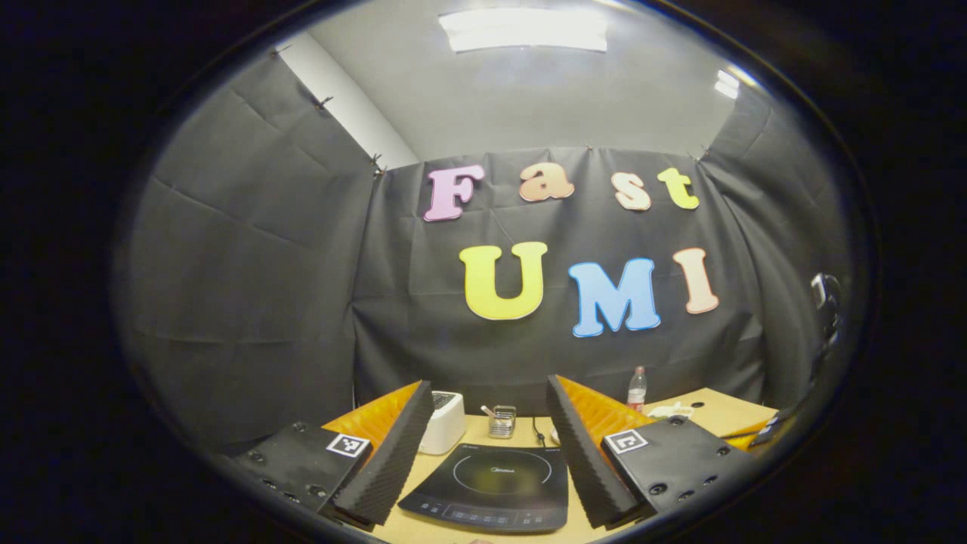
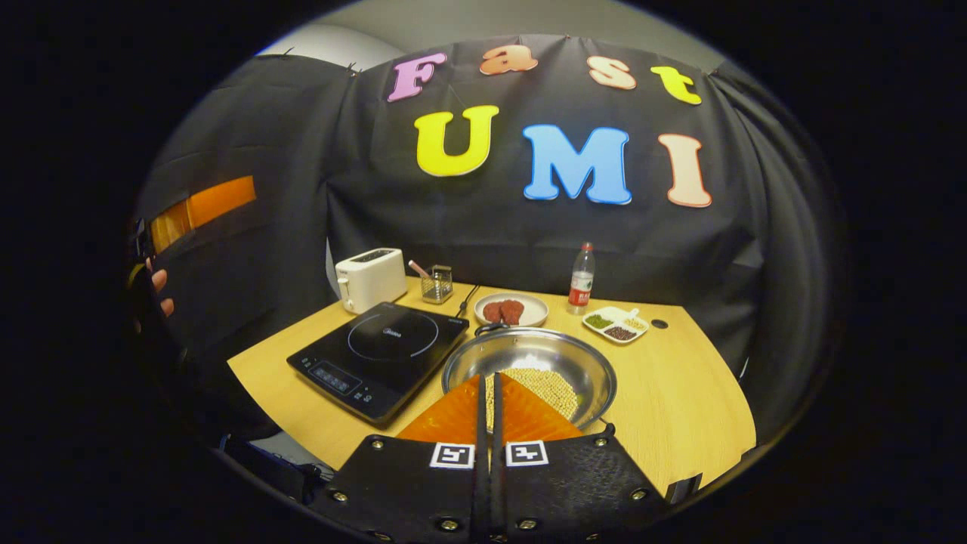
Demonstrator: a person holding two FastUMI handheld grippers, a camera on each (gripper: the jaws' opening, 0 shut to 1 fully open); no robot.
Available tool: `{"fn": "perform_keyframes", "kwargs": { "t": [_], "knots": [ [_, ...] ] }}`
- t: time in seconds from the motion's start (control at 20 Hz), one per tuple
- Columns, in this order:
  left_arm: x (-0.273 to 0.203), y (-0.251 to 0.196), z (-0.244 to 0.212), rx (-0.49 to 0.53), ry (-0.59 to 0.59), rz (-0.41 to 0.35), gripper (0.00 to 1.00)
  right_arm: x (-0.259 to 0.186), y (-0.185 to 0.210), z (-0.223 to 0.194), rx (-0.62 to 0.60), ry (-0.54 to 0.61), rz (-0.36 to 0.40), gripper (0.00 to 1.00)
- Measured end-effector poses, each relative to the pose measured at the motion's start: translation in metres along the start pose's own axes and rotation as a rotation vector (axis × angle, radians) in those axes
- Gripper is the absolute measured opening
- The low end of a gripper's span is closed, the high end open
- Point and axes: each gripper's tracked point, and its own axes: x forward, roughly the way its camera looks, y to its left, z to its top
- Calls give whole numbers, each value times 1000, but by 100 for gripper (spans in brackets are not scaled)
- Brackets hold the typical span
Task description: First push the handle of the pot to place it horizontally, then grasp the pot with both hands and set it on the induction cooktop.
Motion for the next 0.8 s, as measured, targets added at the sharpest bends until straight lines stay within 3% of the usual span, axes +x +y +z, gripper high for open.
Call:
{"fn": "perform_keyframes", "kwargs": {
  "t": [0.3,0.6,0.8],
  "knots": [
    [25,-42,-8,6,24,6,100,19,-24,-56,-32,204,103,1],
    [42,-69,-21,25,53,25,97,35,-47,-95,-67,349,160,1],
    [50,-82,-27,30,69,35,100,45,-56,-114,-71,417,194,1]
  ]
}}
